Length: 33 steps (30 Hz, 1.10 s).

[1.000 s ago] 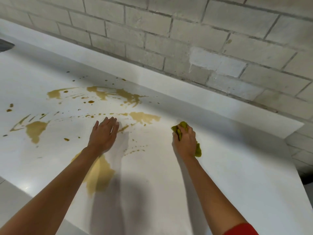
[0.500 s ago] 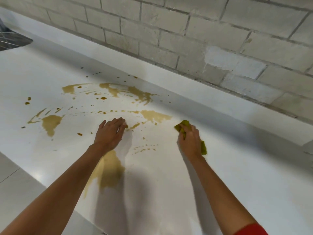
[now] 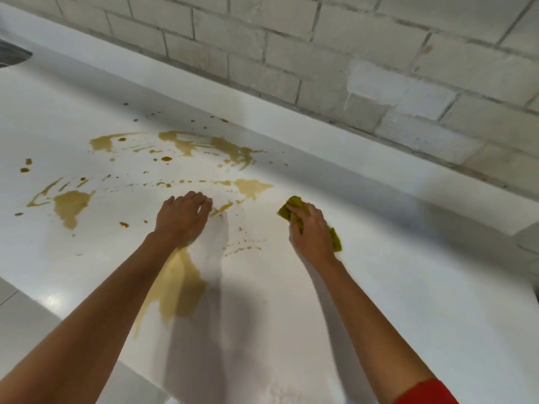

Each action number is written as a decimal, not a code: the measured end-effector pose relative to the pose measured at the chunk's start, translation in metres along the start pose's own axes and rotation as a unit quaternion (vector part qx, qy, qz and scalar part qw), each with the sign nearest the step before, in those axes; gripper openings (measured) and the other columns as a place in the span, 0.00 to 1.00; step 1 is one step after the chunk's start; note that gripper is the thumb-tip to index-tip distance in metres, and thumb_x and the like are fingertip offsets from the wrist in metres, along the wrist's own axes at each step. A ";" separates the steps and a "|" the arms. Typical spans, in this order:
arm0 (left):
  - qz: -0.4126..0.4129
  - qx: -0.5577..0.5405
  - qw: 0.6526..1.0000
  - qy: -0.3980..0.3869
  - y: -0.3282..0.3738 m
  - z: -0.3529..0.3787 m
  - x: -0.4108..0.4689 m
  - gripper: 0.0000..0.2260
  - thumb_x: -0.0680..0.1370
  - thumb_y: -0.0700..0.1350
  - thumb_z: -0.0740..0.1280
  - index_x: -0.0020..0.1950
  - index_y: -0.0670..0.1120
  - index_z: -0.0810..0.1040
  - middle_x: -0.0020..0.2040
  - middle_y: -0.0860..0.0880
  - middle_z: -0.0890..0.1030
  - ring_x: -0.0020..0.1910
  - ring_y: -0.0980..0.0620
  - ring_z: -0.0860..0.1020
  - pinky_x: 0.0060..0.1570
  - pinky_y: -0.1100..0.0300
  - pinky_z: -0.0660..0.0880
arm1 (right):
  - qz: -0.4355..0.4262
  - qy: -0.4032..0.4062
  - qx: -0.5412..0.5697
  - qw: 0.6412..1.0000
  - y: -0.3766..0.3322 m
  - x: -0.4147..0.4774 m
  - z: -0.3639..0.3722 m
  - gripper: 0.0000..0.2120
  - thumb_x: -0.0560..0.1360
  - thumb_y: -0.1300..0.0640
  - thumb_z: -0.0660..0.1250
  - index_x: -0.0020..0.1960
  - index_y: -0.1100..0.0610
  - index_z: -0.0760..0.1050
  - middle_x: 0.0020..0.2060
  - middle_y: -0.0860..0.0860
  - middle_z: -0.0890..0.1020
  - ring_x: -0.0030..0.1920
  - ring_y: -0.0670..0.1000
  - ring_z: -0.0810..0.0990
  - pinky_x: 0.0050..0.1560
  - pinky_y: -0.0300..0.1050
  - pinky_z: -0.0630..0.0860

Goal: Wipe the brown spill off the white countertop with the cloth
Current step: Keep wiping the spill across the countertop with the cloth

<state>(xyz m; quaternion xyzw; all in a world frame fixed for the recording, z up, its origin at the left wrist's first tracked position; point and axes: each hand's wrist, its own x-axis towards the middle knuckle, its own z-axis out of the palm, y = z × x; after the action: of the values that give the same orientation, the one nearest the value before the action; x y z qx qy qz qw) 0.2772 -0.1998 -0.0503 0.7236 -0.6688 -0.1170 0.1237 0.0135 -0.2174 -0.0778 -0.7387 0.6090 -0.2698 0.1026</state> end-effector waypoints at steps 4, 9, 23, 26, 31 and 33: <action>0.003 -0.014 1.000 0.005 0.000 0.007 -0.003 0.17 0.82 0.51 0.50 0.63 0.45 0.70 0.64 0.42 0.74 0.59 0.39 0.74 0.60 0.48 0.67 | 0.115 0.039 -0.067 0.990 0.026 0.032 -0.011 0.17 0.78 0.61 0.57 0.66 0.57 0.71 0.69 0.59 0.67 0.67 0.59 0.65 0.66 0.50 0.62; 0.003 -0.015 1.000 0.004 -0.004 0.010 -0.001 0.19 0.82 0.51 0.50 0.70 0.46 0.67 0.69 0.44 0.70 0.63 0.39 0.72 0.63 0.48 0.65 | 0.030 -0.016 -0.033 0.999 -0.033 0.032 0.023 0.19 0.76 0.62 0.59 0.66 0.56 0.71 0.67 0.58 0.70 0.66 0.58 0.67 0.66 0.48 0.62; 0.004 -0.019 1.000 -0.024 -0.003 0.006 0.000 0.19 0.82 0.51 0.51 0.69 0.46 0.67 0.70 0.44 0.69 0.64 0.39 0.71 0.63 0.48 0.64 | 0.032 -0.011 -0.017 0.999 -0.017 -0.017 -0.007 0.20 0.75 0.64 0.61 0.66 0.57 0.72 0.68 0.56 0.70 0.65 0.58 0.68 0.67 0.47 0.63; 0.010 -0.015 1.000 -0.021 -0.003 0.005 0.001 0.18 0.82 0.51 0.51 0.66 0.45 0.69 0.65 0.42 0.72 0.61 0.38 0.73 0.60 0.48 0.66 | -0.022 -0.035 0.022 0.999 -0.048 -0.037 0.007 0.20 0.73 0.65 0.62 0.64 0.57 0.74 0.67 0.57 0.72 0.65 0.58 0.69 0.67 0.47 0.64; 0.050 0.007 0.999 -0.009 -0.011 -0.001 0.004 0.18 0.82 0.51 0.50 0.63 0.45 0.73 0.60 0.44 0.76 0.57 0.41 0.75 0.58 0.49 0.67 | -0.104 -0.079 0.071 0.989 -0.058 -0.091 0.007 0.19 0.72 0.64 0.65 0.61 0.52 0.76 0.65 0.53 0.75 0.64 0.51 0.71 0.67 0.41 0.64; 0.069 0.008 0.998 -0.008 -0.019 -0.004 0.007 0.18 0.82 0.51 0.50 0.62 0.45 0.73 0.59 0.45 0.76 0.56 0.43 0.75 0.58 0.50 0.68 | -0.061 -0.055 0.067 0.994 -0.046 -0.080 0.001 0.19 0.72 0.64 0.65 0.61 0.52 0.77 0.65 0.52 0.75 0.64 0.52 0.71 0.68 0.41 0.65</action>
<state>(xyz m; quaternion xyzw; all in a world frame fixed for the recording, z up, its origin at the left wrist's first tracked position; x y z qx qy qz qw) 0.2965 -0.2050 -0.0528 0.6760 -0.7189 -0.1082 0.1202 0.0435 -0.1307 -0.0785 -0.7796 0.5367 -0.2752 0.1686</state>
